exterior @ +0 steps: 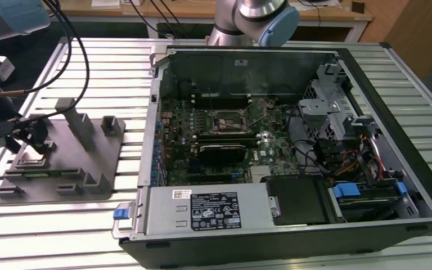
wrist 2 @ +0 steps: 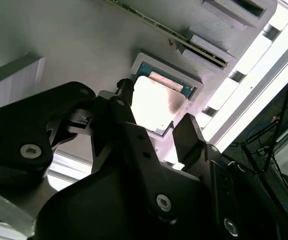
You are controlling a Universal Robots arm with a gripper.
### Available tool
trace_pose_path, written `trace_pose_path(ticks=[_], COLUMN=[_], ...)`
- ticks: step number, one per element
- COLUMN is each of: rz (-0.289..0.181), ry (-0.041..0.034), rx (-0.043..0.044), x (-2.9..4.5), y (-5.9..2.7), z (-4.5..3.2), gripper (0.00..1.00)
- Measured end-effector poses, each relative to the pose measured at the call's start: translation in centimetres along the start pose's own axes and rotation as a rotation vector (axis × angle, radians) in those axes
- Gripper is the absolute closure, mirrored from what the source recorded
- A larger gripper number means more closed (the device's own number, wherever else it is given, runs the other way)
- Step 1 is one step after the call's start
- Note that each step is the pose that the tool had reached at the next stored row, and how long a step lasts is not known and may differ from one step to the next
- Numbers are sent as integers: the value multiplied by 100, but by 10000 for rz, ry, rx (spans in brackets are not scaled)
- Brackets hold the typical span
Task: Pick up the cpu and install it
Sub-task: 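Pick up the cpu and move it towards the insertion slot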
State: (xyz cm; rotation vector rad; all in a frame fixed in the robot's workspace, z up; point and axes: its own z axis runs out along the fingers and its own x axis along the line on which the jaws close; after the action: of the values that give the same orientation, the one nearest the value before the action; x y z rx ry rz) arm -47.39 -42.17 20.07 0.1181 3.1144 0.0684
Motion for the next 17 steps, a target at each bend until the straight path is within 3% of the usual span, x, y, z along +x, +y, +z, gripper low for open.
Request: trace_pose_path(ticks=[6,13,17], rz=[0,-28,-35], ry=[-6,-217,-222], rx=[-3,-38,-38], x=[0,13,24], y=[0,-3,-4], z=[9,49,60], gripper=[41,41,41])
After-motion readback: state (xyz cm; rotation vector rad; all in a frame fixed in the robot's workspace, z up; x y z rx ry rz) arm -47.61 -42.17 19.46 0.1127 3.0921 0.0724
